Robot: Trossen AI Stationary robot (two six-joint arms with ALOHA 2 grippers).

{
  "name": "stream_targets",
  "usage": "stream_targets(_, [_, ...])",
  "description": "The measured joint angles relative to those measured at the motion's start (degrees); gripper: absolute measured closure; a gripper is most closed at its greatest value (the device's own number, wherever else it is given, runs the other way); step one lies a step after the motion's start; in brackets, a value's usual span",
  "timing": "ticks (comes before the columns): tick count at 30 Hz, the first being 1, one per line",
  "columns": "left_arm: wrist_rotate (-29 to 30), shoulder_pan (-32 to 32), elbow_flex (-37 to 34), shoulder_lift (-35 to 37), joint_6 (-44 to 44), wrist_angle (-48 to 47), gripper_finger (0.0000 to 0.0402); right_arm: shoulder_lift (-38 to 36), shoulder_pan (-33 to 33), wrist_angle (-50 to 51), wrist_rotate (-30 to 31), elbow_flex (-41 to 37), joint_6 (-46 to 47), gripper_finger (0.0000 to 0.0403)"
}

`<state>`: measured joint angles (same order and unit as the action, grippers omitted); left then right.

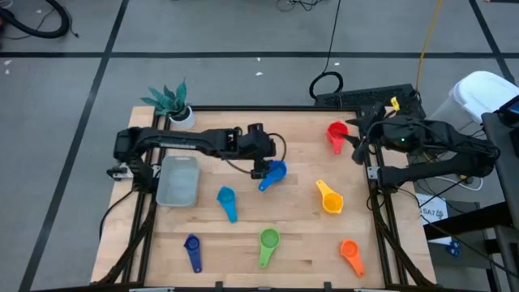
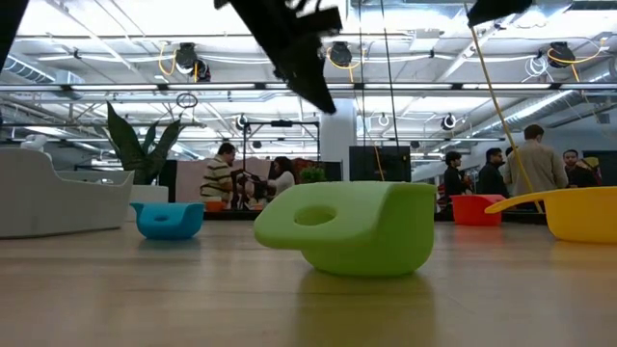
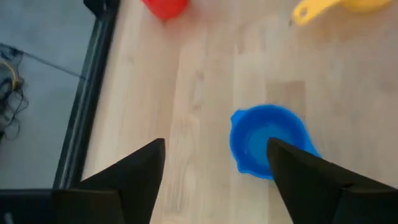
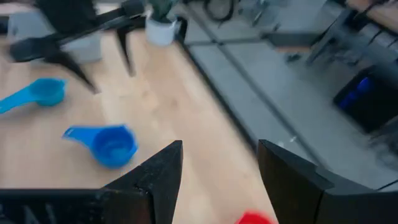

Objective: Nest measuring cups in basket
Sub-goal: Move the top light blue measuring cup to the top left of the table

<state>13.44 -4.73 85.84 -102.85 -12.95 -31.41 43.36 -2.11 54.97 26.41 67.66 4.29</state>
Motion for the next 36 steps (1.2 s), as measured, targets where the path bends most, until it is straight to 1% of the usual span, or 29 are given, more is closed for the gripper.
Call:
stream_targets(3, [-0.2,-1.2,0.5,-2.3,0.0,0.8,0.014,0.1,0.0,2.7,-2.5,0.0,2.2,0.0204])
stream_targets(7, [-1.7,-2.7,0.5,-4.5,-0.6,3.3,0.0152,0.3,0.0,3.7,-2.7,0.0,2.5,0.0204])
stream_targets(12, [-6.9,-4.5,0.5,-6.2,0.0,4.7,0.0153,0.3,0.0,3.6,-2.6,0.0,2.4,0.0204])
stream_targets(20, [-9.4,-5.3,0.4,-8.8,2.4,2.5,0.0153,0.4,0.0,3.6,-2.7,0.0,3.8,0.0204])
stream_targets(24, [-9.6,-4.8,0.3,-10.6,2.6,2.2,0.0153,0.8,0.0,3.7,-2.9,0.0,4.3,0.0204])
stream_targets(27, [-9.6,-4.4,0.3,-10.7,3.1,2.6,0.0153,1.3,0.0,3.7,-4.2,0.0,4.5,0.0204])
stream_targets(33, [-9.5,-3.6,0.4,-11.0,3.1,3.5,0.0153,2.3,0.0,3.6,-4.2,0.0,4.7,0.0204])
stream_targets(36, [-7.8,-3.5,0.4,-11.0,2.1,3.8,0.0153,2.8,0.0,3.6,-4.0,0.0,4.3,0.0204])
